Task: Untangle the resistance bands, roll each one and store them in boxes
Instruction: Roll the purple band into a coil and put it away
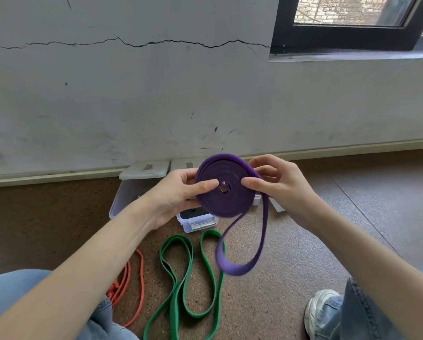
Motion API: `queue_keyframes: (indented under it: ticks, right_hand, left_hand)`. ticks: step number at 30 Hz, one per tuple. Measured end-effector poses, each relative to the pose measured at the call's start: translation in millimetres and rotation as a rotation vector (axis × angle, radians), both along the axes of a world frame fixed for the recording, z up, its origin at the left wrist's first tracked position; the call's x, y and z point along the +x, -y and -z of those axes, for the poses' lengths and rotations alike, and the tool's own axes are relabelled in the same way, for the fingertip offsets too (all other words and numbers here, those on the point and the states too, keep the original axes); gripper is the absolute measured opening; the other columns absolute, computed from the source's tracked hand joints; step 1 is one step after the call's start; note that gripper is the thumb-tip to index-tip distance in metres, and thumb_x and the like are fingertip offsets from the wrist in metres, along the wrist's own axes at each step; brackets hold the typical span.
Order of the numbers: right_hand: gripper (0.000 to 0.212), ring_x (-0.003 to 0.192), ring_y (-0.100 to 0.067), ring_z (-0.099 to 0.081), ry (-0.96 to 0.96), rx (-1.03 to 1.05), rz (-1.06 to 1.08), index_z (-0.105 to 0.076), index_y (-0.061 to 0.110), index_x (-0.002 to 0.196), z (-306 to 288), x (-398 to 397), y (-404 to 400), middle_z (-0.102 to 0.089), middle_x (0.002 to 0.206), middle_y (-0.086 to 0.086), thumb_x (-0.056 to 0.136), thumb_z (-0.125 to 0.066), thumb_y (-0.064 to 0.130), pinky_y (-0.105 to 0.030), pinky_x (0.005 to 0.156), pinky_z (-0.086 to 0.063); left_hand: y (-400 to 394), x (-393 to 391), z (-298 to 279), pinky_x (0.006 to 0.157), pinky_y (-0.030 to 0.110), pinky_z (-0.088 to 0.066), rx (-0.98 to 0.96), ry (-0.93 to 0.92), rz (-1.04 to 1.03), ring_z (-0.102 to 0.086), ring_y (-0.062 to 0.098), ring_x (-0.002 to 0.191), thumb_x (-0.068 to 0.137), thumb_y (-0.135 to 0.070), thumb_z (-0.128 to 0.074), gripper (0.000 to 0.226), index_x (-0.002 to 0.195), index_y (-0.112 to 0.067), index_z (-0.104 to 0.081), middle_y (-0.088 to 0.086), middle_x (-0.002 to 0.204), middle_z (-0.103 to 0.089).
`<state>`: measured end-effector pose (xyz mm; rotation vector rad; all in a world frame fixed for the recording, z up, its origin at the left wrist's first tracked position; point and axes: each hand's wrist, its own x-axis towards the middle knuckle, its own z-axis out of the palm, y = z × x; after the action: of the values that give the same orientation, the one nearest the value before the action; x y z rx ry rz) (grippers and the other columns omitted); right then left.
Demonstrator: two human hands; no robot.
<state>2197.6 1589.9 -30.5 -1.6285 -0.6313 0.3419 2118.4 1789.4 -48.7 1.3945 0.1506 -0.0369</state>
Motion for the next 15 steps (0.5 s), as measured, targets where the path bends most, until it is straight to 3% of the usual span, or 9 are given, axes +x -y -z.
queue_keyframes:
  ticks: [2,6,10,15]
  right_hand:
    - [0.023,0.075,-0.017,-0.067,0.051,-0.051,-0.053,-0.068,0.021,0.087,-0.8,0.2,2.2,-0.072,0.082,-0.003,0.071,-0.076,0.007,-0.029,0.07,-0.056]
    - [0.024,0.083,-0.015,-0.069,0.163,-0.189,-0.108,-0.07,0.025,0.09,5.7,-7.6,-0.5,-0.073,0.088,0.0,0.071,-0.077,0.012,-0.034,0.08,-0.057]
    - [0.021,0.083,-0.02,-0.068,0.015,-0.08,-0.111,-0.07,0.018,0.092,6.2,-5.1,0.9,-0.072,0.09,-0.005,0.073,-0.074,0.012,-0.031,0.076,-0.057]
    - [0.004,0.063,-0.014,-0.063,-0.121,0.136,0.023,-0.067,0.009,0.079,3.3,0.3,-1.0,-0.07,0.074,-0.008,0.077,-0.069,0.007,-0.02,0.058,-0.052]
  left_hand:
    - [-5.5,-0.6,-2.0,0.078,0.03,-0.055,0.135,-0.019,0.059,-0.068,0.014,0.098,0.06,-0.026,-0.086,0.045,0.101,-0.027,-0.068,-0.002,0.105,-0.072]
    - [7.2,-3.6,3.8,0.063,0.02,-0.053,0.367,-0.022,0.193,-0.07,0.012,0.087,0.07,-0.022,-0.081,0.037,0.104,-0.03,-0.066,-0.003,0.098,-0.072]
    - [7.1,-4.9,1.5,0.061,0.024,-0.056,0.332,-0.009,0.117,-0.07,0.013,0.083,0.072,-0.015,-0.077,0.031,0.1,-0.024,-0.068,-0.001,0.093,-0.074]
    - [7.1,-3.2,-3.0,0.068,0.029,-0.058,0.213,-0.024,0.016,-0.07,0.017,0.085,0.058,-0.027,-0.077,0.053,0.108,-0.016,-0.067,0.004,0.096,-0.074]
